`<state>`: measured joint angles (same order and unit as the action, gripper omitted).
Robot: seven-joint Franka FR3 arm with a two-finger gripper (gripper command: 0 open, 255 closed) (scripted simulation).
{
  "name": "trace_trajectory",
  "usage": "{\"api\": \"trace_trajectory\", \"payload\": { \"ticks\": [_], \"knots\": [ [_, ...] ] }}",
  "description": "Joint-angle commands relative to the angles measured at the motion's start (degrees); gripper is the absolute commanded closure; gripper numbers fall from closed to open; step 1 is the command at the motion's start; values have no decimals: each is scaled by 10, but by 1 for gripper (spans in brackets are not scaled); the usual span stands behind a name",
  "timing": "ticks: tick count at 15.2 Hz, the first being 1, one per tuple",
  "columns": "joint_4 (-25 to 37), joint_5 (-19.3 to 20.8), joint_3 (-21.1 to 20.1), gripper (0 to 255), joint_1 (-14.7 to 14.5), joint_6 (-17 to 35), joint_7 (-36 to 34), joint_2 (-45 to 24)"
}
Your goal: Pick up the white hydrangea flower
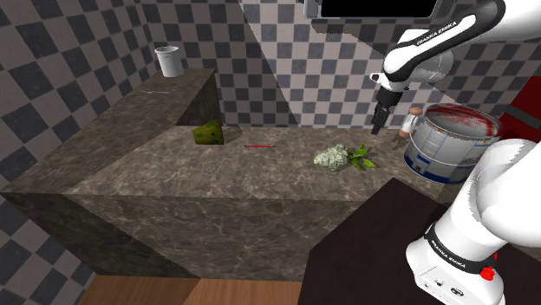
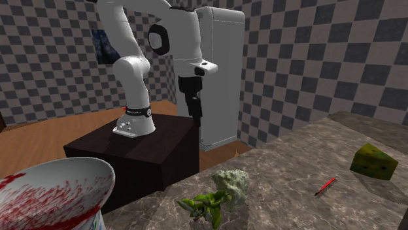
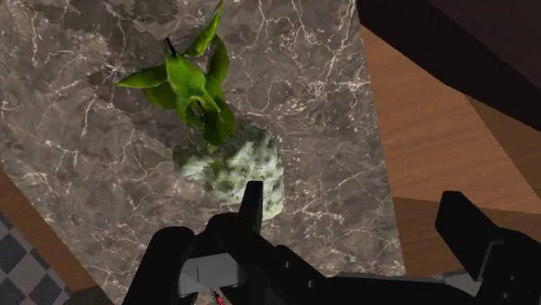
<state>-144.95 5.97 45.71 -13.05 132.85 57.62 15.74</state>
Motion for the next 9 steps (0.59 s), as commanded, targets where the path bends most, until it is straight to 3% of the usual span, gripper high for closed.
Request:
{"api": "trace_trajectory", "payload": {
  "ticks": [1,3,5,7,9],
  "knots": [
    [19,-60,45,0,-37,31,87,-67],
    [41,-151,76,0,-67,49,188,-145],
    [70,-259,75,0,-66,52,298,-230],
    [104,-342,39,0,-30,46,387,-304],
    [139,-396,-6,0,15,41,452,-363]
  ]
}}
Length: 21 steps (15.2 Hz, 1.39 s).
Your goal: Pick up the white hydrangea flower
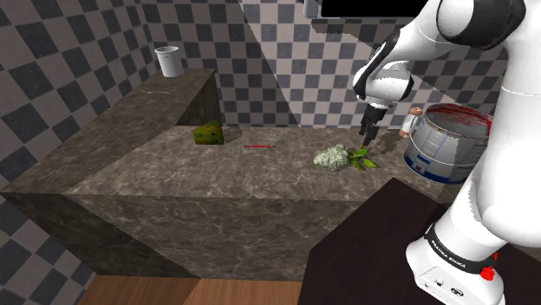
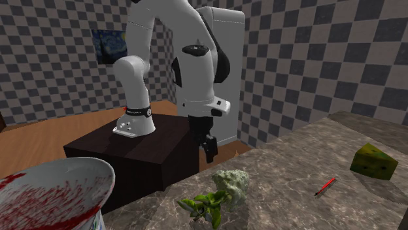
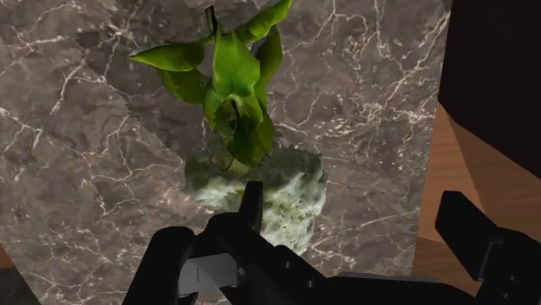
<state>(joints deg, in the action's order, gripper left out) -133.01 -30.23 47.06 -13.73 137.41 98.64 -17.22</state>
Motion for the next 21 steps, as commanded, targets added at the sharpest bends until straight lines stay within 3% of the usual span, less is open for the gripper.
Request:
{"api": "trace_trajectory", "payload": {
  "ticks": [1,5,9,19,20,21],
  "knots": [
    [38,-54,-40,0,42,-6,69,-60],
    [115,-109,-106,0,110,-14,153,-158],
    [200,-134,-156,0,162,-22,211,-247],
    [223,-164,-186,0,184,4,231,-297],
    [223,-164,-186,255,184,4,231,-298],
    [224,-165,-186,255,185,4,231,-298]
  ]
}}
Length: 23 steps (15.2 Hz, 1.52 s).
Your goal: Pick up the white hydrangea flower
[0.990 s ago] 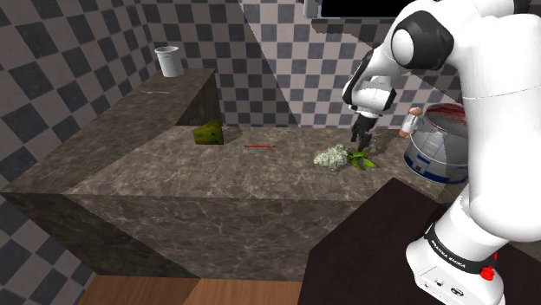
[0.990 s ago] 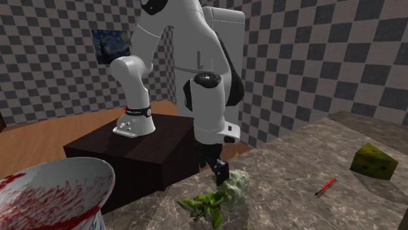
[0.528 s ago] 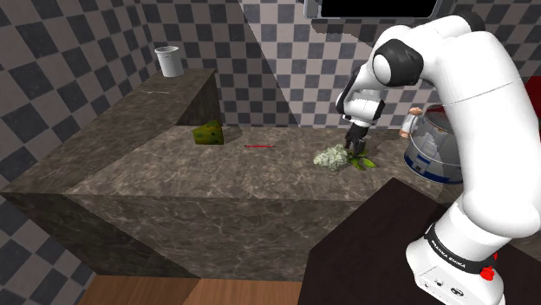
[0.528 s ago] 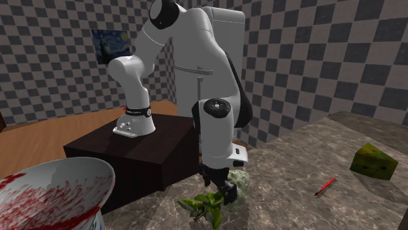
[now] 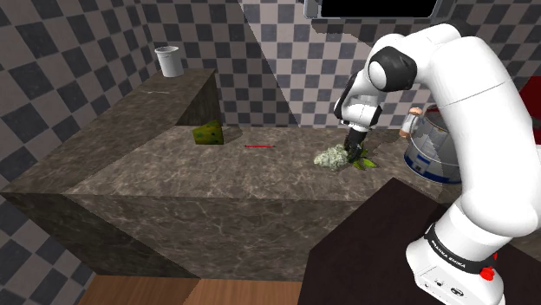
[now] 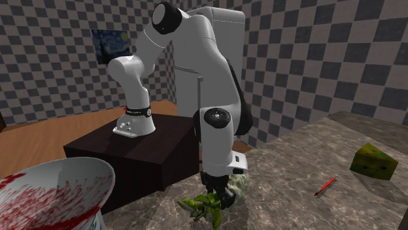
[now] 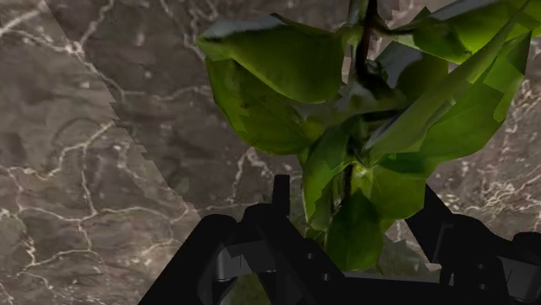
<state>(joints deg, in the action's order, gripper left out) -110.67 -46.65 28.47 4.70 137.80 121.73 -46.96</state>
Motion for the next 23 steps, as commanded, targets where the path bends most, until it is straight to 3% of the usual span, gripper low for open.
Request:
{"api": "trace_trajectory", "payload": {
  "ticks": [1,8,23],
  "knots": [
    [0,0,0,255,0,0,0,-1],
    [-1,0,0,255,0,0,0,0],
    [-40,65,60,255,-45,-53,-43,98]
  ]
}}
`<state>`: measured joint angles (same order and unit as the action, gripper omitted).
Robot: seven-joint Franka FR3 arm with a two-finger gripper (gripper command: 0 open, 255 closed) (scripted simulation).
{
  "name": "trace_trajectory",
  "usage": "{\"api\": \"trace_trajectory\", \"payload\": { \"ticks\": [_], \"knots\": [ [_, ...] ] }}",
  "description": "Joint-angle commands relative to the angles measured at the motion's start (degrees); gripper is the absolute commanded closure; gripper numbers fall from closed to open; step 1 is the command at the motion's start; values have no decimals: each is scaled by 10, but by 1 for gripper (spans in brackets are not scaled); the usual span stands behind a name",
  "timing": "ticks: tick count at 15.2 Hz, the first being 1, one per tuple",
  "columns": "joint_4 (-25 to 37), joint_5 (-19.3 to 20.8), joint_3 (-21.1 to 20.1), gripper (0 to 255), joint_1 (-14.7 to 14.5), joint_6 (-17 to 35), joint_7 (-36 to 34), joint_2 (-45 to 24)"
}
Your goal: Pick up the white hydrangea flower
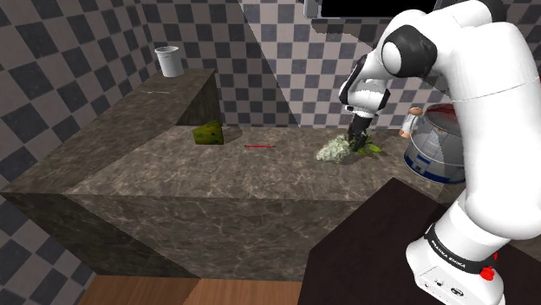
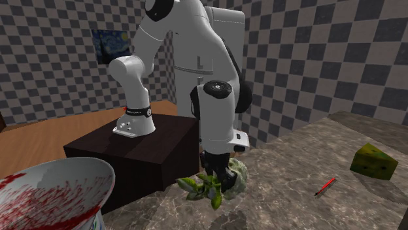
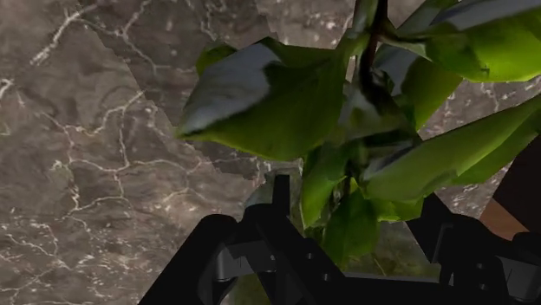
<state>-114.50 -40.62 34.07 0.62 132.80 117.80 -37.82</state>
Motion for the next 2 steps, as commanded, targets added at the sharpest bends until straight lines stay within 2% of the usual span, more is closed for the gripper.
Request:
{"api": "trace_trajectory", "payload": {
  "ticks": [1,2],
  "knots": [
    [-2,5,4,255,-4,-4,-5,8],
    [-2,5,4,255,-4,-4,-5,8]
  ]
}}
